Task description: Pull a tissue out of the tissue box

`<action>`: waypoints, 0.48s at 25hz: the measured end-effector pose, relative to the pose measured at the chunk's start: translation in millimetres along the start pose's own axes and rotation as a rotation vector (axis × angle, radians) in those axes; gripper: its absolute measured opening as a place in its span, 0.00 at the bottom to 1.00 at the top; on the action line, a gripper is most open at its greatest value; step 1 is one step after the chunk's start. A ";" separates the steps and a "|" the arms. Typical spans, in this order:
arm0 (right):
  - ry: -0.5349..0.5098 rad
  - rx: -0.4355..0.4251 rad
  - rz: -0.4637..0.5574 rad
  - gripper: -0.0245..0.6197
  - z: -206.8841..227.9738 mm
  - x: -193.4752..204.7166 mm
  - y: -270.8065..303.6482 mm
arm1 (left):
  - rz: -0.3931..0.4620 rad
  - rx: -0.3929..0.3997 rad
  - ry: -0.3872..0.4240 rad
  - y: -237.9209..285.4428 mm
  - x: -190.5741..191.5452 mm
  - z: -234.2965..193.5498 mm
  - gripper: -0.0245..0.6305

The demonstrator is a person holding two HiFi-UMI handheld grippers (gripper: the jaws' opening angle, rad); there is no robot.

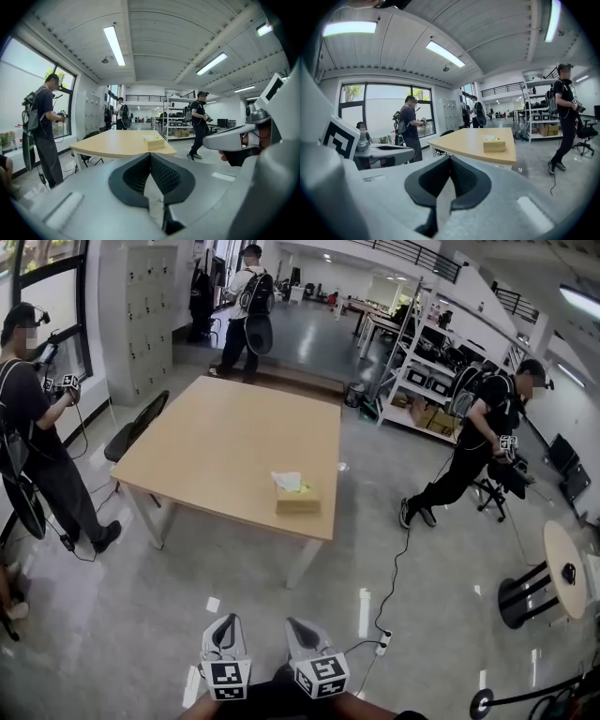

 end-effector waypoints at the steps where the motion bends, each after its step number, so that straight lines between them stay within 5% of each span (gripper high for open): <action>1: 0.003 -0.004 -0.006 0.02 1.7 -0.3 0.1 | -0.007 0.005 -0.001 1.0 0.2 2.8 0.07; 12: 0.022 -0.044 -0.025 0.03 65.2 -10.5 36.1 | -0.074 -0.027 0.003 59.5 -8.8 27.4 0.07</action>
Point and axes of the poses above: the fingertips, and each gripper's own axes: y forward along the fingers, z to its right, x out of its underside, the point moved 10 cm from there along -y, backward along the fingers, and after that the axes turned 2 degrees about -x, right-handed, at the moved point
